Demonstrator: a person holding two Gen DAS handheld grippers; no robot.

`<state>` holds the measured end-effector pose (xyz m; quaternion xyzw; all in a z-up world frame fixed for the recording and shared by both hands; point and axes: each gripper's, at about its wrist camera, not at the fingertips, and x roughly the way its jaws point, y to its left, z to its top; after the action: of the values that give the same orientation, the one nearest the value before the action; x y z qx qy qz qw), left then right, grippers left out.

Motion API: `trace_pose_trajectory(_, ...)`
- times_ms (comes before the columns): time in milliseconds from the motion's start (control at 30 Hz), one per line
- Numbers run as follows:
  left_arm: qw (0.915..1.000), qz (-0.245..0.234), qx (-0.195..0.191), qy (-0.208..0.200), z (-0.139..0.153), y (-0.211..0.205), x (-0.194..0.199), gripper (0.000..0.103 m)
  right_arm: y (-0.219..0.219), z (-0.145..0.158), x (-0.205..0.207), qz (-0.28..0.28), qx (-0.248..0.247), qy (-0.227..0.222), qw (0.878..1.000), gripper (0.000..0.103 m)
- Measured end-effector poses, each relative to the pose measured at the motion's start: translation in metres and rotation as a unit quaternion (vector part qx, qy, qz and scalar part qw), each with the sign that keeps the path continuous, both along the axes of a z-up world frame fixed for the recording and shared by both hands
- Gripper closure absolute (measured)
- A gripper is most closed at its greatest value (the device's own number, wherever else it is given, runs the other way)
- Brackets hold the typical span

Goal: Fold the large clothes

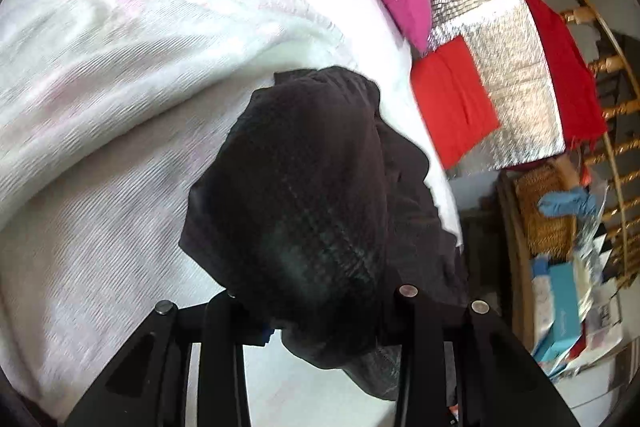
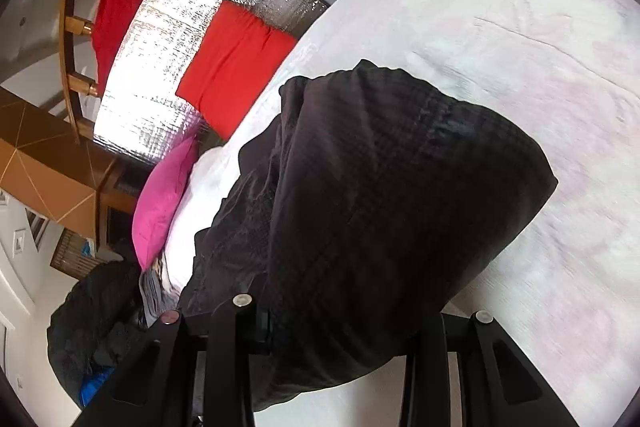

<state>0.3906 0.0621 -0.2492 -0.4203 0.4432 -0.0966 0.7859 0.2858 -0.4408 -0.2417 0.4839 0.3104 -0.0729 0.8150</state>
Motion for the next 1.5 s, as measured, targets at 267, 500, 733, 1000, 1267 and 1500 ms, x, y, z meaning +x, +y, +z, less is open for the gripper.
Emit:
trace_pose_trajectory(267,0.9971,-0.028,0.029,0.064,-0.004,0.018,-0.017,0.034,-0.011,-0.014,-0.015,0.043,0.024,0.051,0.997,0.041)
trace_pose_trajectory(500,0.9905,-0.024,0.135,0.000,0.066,0.040,-0.037,0.024,-0.013,0.044,-0.042,0.146,-0.026,0.055,0.987,0.033)
trace_pose_trajectory(733,0.9676,-0.013,0.252,0.006,0.077,0.021,0.066,0.012,-0.036,0.108,0.024,0.128,-0.153,0.007,0.980,0.025)
trace_pose_trajectory(1000,0.9747,-0.059,0.206,0.064,0.018,0.009,0.121,0.013,-0.061,0.074,0.183,0.145,-0.199,0.105,0.964,0.025)
trace_pose_trajectory(1267,0.9645,-0.088,0.245,0.043,0.017,-0.014,0.130,0.072,-0.051,0.022,0.269,0.212,-0.249,0.209,0.922,0.080)
trace_pose_trajectory(1500,0.9707,-0.060,0.233,0.007,0.030,-0.010,0.128,0.081,-0.046,0.062,0.259,0.167,-0.312,0.153,0.923,0.089)
